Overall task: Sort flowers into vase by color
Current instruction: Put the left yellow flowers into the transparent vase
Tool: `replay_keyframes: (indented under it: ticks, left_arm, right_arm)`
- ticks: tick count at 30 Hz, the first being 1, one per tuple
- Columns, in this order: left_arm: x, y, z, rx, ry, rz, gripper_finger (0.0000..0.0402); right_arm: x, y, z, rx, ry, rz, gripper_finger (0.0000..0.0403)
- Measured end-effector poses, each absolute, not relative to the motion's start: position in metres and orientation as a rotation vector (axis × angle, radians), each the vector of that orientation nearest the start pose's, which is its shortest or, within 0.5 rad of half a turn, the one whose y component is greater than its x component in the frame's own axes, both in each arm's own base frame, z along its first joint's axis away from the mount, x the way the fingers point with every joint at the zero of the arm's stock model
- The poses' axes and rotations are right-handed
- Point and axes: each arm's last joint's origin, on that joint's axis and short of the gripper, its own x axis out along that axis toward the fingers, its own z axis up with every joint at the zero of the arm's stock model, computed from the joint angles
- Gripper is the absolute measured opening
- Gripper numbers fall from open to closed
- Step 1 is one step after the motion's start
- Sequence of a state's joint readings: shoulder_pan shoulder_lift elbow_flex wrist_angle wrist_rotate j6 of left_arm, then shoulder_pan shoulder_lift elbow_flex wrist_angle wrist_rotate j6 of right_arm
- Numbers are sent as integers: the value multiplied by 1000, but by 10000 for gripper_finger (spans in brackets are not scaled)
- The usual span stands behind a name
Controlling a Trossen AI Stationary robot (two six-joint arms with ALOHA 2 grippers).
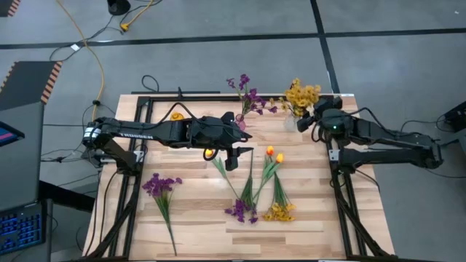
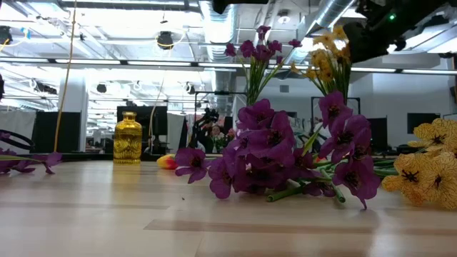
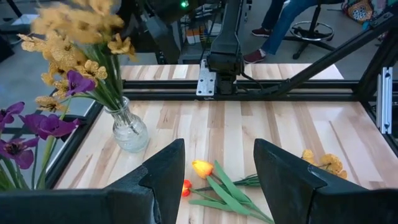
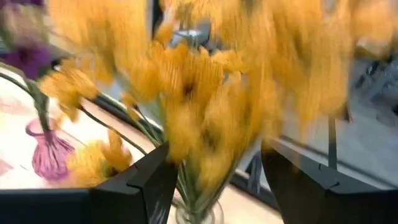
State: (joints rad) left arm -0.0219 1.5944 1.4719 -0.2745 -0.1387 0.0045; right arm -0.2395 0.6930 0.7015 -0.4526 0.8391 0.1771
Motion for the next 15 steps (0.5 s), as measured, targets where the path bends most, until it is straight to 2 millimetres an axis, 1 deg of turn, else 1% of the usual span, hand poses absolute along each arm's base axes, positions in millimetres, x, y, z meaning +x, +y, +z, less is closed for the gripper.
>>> replay_keyframes:
  ticks: [5,15]
  left_arm:
    - [366,-4,360,35,396,114,180]
    - [366,-4,360,35,397,114,180]
  right_arm:
    - [123,-55,299,101,402,-1111,256]
    - [117,-50,309,177,493,-958,256]
